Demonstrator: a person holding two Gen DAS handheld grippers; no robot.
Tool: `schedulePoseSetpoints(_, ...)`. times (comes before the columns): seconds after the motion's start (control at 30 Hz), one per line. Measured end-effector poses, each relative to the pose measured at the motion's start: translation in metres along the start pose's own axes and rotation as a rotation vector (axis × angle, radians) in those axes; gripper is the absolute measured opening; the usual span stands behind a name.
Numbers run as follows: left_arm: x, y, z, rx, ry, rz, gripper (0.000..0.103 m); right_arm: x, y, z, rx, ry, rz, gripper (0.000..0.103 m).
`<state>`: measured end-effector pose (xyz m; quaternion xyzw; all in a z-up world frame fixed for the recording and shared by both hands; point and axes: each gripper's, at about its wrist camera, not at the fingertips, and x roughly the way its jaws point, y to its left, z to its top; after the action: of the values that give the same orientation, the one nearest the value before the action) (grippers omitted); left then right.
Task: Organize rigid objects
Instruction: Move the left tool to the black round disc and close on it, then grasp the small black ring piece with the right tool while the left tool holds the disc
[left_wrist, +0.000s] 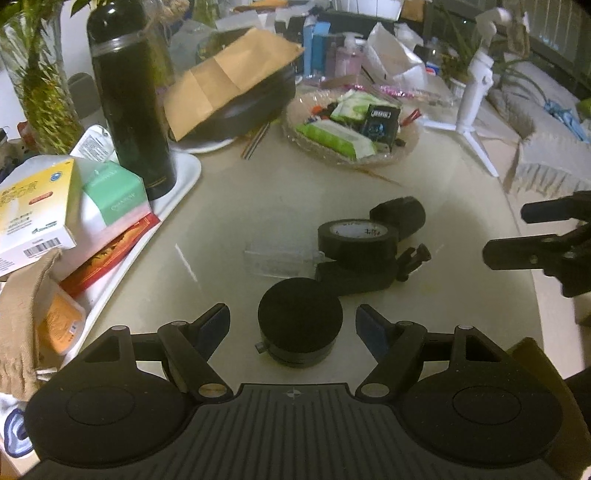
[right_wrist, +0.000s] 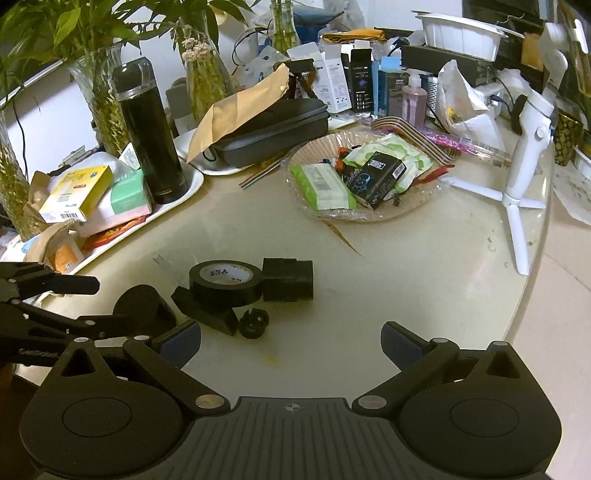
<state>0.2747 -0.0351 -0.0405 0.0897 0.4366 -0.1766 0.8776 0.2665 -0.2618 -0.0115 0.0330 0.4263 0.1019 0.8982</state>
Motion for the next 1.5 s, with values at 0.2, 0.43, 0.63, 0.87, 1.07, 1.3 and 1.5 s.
schedulePoseSetpoints(0.2,0.012,-0.001,0.003,0.004,0.032,-0.007,0.075,-0.002,-0.001,0.000,-0.001,0.002,-0.001,0.103)
schedulePoseSetpoints(0.43,0.022,-0.003,0.006,-0.009,0.052,-0.006,0.074,-0.002,0.000,-0.001,-0.006,0.001,-0.002,0.103)
schedulePoseSetpoints(0.63,0.026,0.000,0.007,-0.028,0.054,-0.001,0.056,0.000,0.003,-0.002,-0.013,0.008,-0.001,0.103)
schedulePoseSetpoints(0.87,0.017,0.001,0.007,-0.025,0.026,0.009,0.056,0.005,0.008,-0.002,-0.031,0.017,-0.005,0.103)
schedulePoseSetpoints(1.07,0.001,0.008,0.006,-0.066,-0.023,-0.021,0.056,0.009,0.010,-0.002,-0.017,-0.003,0.025,0.103)
schedulePoseSetpoints(1.3,-0.018,0.016,-0.001,-0.083,-0.078,-0.061,0.056,0.022,0.014,0.003,-0.029,0.002,0.086,0.098)
schedulePoseSetpoints(1.5,-0.038,0.025,-0.011,-0.099,-0.129,-0.096,0.056,0.033,0.025,0.007,-0.095,0.009,0.140,0.088)
